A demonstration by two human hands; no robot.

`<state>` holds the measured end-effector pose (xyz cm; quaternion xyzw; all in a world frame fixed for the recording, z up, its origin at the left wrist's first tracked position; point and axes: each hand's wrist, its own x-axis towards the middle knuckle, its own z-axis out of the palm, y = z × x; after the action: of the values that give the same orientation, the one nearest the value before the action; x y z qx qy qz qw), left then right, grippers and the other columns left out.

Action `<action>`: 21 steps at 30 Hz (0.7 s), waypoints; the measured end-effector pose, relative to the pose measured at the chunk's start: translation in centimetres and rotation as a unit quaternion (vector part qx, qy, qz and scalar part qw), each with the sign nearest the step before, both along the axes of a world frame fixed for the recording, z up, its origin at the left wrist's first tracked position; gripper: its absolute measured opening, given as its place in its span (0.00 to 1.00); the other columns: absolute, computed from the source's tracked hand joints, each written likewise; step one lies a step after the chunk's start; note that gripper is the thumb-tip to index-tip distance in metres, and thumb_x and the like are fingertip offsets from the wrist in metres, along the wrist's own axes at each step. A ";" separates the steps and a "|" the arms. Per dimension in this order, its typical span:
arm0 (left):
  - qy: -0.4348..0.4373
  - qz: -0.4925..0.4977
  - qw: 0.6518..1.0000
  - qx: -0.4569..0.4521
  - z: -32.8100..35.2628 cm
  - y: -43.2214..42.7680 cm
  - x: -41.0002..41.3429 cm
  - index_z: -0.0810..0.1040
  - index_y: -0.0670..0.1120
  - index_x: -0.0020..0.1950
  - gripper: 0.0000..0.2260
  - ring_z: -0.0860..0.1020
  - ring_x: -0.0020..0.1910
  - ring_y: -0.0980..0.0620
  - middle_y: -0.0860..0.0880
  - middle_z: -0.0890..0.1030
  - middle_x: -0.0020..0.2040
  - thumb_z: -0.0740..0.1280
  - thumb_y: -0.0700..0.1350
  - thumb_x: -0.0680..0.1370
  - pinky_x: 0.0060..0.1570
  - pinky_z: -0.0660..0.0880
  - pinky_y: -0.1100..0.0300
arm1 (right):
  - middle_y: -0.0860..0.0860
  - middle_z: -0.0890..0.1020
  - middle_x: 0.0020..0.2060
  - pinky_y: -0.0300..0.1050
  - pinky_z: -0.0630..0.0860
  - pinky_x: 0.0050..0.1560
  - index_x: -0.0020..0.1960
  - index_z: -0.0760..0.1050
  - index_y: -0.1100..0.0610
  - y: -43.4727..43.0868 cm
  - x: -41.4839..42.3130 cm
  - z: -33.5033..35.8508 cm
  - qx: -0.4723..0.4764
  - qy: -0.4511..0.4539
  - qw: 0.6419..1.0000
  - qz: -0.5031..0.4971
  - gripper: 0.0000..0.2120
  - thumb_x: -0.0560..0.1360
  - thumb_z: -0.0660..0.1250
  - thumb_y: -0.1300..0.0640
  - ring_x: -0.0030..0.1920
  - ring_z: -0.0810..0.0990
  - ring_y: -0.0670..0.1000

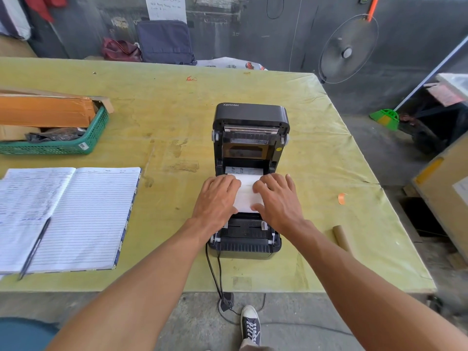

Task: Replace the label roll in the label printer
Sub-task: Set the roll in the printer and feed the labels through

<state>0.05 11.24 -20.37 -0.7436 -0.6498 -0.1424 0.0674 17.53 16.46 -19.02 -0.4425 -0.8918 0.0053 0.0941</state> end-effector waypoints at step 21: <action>0.079 -0.013 0.996 0.025 -0.7 -1.4 -0.1 0.76 0.45 0.48 0.15 0.72 0.59 0.42 0.45 0.76 0.52 0.77 0.36 0.66 0.66 0.57 0.27 | 0.58 0.79 0.56 0.75 0.66 0.64 0.44 0.81 0.56 -2.3 0.6 -1.6 0.084 -0.033 0.996 0.002 0.07 0.69 0.78 0.58 0.64 0.75 0.63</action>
<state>-0.07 9.83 -21.08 -0.7592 -0.6286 -0.1002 0.1356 18.15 14.20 -20.59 -0.4314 -0.8925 -0.0843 0.1012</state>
